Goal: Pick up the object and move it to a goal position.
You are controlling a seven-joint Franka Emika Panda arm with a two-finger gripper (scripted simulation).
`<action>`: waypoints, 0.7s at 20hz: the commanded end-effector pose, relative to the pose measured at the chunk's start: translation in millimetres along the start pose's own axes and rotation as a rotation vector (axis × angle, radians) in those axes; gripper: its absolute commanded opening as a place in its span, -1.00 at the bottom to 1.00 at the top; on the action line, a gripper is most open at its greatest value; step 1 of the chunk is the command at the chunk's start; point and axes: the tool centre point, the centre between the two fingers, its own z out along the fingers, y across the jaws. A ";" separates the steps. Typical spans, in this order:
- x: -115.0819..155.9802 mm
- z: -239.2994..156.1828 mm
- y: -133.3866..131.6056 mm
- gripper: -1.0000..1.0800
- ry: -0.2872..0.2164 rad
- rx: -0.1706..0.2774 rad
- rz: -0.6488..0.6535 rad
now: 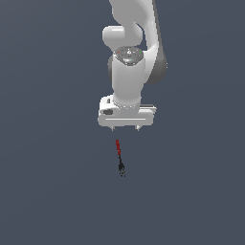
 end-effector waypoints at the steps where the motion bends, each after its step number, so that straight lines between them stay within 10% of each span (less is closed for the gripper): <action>1: 0.0 0.0 0.0 0.92 0.000 0.000 0.000; 14: 6.4 -11.2 -24.1 0.92 0.041 0.014 -0.036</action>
